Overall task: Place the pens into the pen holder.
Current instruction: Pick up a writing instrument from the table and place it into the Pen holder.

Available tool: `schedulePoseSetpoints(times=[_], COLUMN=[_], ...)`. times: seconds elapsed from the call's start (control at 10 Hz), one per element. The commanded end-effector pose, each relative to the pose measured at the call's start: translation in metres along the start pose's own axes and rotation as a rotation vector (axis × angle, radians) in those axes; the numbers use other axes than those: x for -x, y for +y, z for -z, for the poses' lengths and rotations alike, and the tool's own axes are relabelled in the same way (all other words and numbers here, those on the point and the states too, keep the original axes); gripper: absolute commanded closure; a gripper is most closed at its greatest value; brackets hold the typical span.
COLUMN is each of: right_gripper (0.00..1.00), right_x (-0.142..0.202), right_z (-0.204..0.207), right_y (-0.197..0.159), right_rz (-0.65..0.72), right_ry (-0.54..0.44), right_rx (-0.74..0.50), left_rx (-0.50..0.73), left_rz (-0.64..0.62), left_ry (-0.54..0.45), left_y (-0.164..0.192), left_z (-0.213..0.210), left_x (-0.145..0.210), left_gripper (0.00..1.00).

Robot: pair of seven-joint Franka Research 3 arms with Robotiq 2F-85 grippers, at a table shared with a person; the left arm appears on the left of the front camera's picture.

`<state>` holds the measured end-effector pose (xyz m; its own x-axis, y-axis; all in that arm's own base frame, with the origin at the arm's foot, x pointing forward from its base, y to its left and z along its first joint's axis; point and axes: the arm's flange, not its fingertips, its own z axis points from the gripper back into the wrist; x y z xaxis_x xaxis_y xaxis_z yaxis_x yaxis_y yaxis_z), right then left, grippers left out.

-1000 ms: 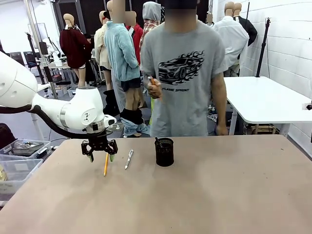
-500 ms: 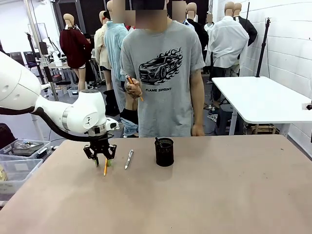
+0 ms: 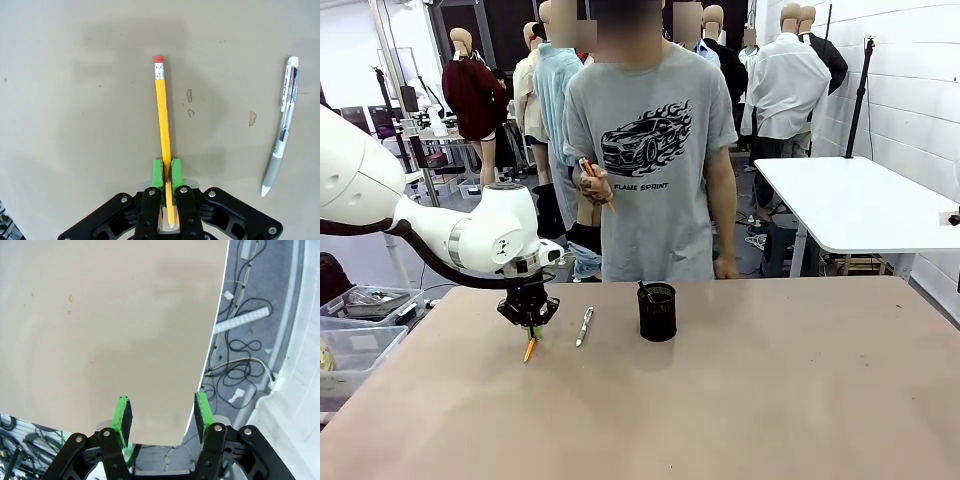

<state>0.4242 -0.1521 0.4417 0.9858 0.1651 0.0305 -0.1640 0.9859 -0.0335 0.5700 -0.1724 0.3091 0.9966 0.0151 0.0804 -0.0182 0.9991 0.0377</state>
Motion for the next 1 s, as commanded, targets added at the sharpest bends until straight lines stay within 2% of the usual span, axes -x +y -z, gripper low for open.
schedulePoseSetpoints(times=[0.0, 0.1, 0.5, 0.7, 0.8, 0.9], right_gripper=[0.36, 0.36, 0.36, 0.36, 0.36, 0.36], right_x=[0.0, 0.0, 0.0, 0.0, 0.0, 0.0], right_z=[0.001, 0.001, 0.001, 0.001, 0.001, 0.001], right_y=[-0.001, -0.001, -0.001, -0.001, -0.001, -0.001], right_rz=[-0.004, -0.004, -0.004, -0.004, -0.004, -0.004], right_ry=[0.0, 0.0, 0.0, 0.0, 0.0, 0.0], right_rx=[0.025, 0.025, 0.025, 0.025, 0.025, 0.025], left_rx=[-0.035, -0.022, 0.258, 0.377, 0.427, 0.528], left_rz=[-0.01, 0.046, 0.366, 0.492, 0.555, 0.634], left_ry=[0.023, 0.009, -0.257, -0.388, -0.4, -0.445], left_y=[0.001, 0.003, 0.033, 0.045, 0.046, 0.044], left_z=[0.008, -0.006, -0.073, -0.075, -0.072, -0.068], left_x=[0.004, 0.01, 0.033, 0.033, 0.033, 0.034], left_gripper=[1.0, 1.0, 1.0, 1.0, 1.0, 1.0])
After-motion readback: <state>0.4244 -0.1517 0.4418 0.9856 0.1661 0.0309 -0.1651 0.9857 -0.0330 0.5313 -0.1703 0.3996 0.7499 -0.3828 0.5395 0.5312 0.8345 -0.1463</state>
